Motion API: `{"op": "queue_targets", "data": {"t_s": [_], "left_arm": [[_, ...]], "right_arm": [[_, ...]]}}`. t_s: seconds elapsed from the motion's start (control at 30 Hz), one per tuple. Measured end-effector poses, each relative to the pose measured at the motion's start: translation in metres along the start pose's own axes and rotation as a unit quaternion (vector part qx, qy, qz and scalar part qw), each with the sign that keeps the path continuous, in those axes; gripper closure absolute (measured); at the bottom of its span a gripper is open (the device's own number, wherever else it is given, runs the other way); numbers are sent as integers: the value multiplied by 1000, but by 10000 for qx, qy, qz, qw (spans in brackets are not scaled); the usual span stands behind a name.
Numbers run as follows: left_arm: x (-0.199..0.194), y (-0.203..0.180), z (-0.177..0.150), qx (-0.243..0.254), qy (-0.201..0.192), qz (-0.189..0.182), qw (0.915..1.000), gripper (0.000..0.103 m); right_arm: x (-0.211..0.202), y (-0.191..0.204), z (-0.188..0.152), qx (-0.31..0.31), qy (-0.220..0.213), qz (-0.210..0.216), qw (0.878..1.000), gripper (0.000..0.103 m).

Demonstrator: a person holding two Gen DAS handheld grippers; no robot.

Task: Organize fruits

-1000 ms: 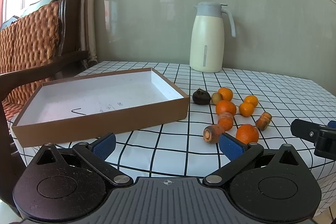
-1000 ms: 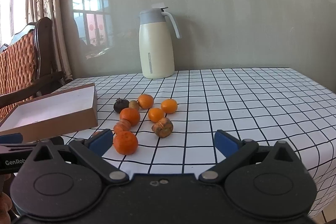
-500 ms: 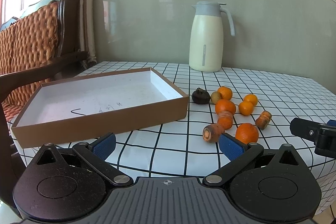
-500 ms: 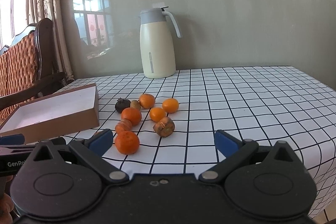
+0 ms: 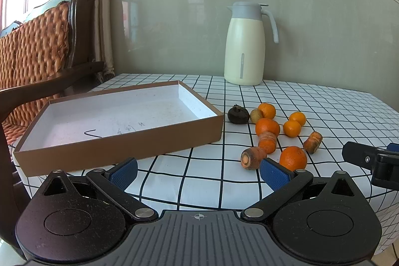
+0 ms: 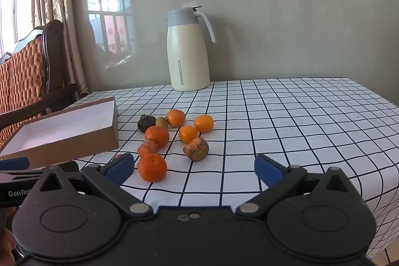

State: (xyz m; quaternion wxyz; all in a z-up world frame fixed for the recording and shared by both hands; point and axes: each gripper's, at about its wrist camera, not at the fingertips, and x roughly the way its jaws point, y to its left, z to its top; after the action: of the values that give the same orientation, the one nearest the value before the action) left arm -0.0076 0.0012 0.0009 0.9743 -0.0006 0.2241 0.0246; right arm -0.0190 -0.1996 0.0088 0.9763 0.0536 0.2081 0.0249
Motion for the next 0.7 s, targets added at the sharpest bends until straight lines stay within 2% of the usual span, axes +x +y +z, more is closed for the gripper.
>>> {"op": "queue_targets", "data": {"t_s": [0.7], "left_arm": [[-1,2,0,4,-18,-22,10000,0]], "right_arm": [[1,2,0,-12,12,0,10000,6]]}}
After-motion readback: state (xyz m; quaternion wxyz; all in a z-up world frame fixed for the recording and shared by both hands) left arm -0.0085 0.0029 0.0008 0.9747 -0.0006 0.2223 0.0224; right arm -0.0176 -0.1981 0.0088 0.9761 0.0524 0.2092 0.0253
